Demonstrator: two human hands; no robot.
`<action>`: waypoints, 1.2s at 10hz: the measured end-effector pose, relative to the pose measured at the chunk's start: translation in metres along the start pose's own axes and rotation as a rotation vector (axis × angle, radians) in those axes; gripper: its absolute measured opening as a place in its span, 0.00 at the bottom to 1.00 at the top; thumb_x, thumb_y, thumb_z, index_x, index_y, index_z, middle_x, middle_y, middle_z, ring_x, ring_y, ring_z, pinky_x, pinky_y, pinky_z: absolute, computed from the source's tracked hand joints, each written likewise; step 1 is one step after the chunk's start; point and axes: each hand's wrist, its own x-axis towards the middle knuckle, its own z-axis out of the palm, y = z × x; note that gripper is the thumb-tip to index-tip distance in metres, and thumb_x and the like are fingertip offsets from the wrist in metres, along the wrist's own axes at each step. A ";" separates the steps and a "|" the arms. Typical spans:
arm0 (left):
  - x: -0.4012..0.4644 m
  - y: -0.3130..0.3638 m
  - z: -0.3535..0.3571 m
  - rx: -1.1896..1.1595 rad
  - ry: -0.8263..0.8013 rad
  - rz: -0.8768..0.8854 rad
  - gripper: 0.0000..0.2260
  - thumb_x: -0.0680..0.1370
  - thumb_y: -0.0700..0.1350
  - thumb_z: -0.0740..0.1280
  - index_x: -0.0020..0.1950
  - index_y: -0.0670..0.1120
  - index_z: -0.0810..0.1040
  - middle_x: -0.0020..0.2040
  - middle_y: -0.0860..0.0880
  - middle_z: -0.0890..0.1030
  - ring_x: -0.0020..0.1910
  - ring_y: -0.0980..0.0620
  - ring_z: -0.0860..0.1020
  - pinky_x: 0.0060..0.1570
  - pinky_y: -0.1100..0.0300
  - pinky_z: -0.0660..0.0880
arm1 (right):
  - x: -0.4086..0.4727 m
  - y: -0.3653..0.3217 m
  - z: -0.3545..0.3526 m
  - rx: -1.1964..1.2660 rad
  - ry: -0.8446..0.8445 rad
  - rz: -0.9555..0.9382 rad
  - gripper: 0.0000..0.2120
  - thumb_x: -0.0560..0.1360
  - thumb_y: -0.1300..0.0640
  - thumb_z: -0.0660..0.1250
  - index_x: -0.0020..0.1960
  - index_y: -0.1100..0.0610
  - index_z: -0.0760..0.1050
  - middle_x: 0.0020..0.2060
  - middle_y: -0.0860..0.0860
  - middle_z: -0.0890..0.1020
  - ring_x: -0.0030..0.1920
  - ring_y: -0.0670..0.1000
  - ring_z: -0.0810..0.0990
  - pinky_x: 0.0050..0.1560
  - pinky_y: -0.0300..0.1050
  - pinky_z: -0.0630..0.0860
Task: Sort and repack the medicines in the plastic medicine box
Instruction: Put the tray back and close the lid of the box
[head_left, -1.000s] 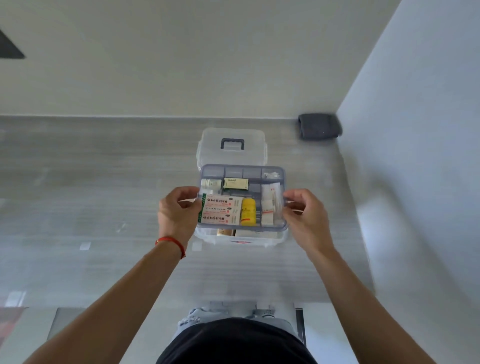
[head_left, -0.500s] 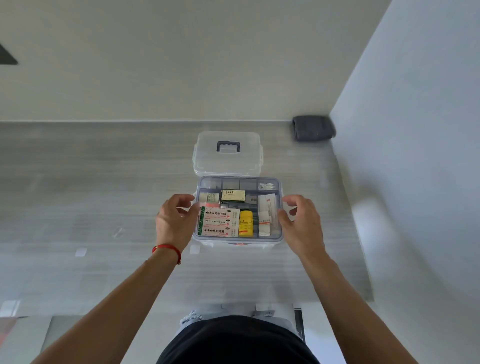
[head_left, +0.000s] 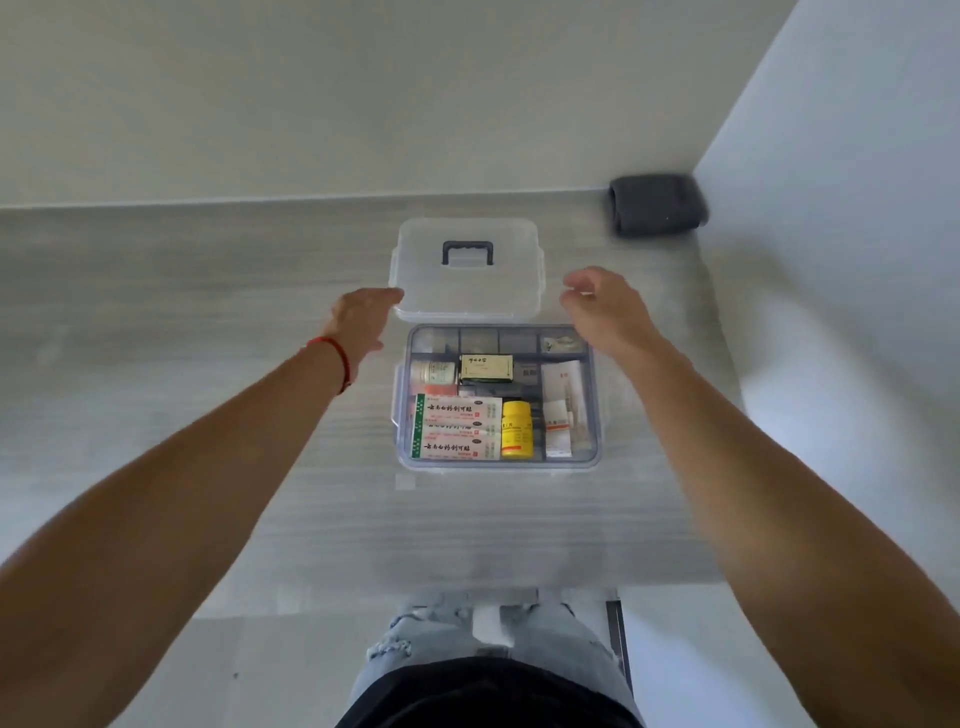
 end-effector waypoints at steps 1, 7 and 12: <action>0.033 0.009 0.007 -0.013 -0.027 -0.052 0.26 0.81 0.55 0.61 0.75 0.43 0.67 0.76 0.41 0.67 0.74 0.40 0.68 0.69 0.42 0.70 | 0.045 -0.012 0.013 -0.094 -0.116 0.077 0.15 0.80 0.61 0.61 0.63 0.63 0.79 0.62 0.60 0.81 0.61 0.60 0.80 0.61 0.52 0.75; 0.103 0.021 0.022 0.036 0.281 0.095 0.22 0.82 0.53 0.54 0.68 0.40 0.73 0.67 0.37 0.75 0.64 0.42 0.77 0.61 0.52 0.78 | 0.111 -0.024 0.014 0.396 0.106 0.203 0.05 0.66 0.59 0.71 0.38 0.57 0.75 0.33 0.53 0.73 0.37 0.53 0.73 0.39 0.47 0.76; -0.081 -0.028 0.015 0.139 0.195 0.336 0.20 0.69 0.49 0.61 0.55 0.42 0.80 0.49 0.40 0.78 0.33 0.49 0.75 0.31 0.63 0.69 | -0.077 0.018 -0.012 0.310 0.244 0.060 0.18 0.74 0.50 0.74 0.61 0.55 0.82 0.47 0.51 0.86 0.50 0.51 0.84 0.58 0.51 0.80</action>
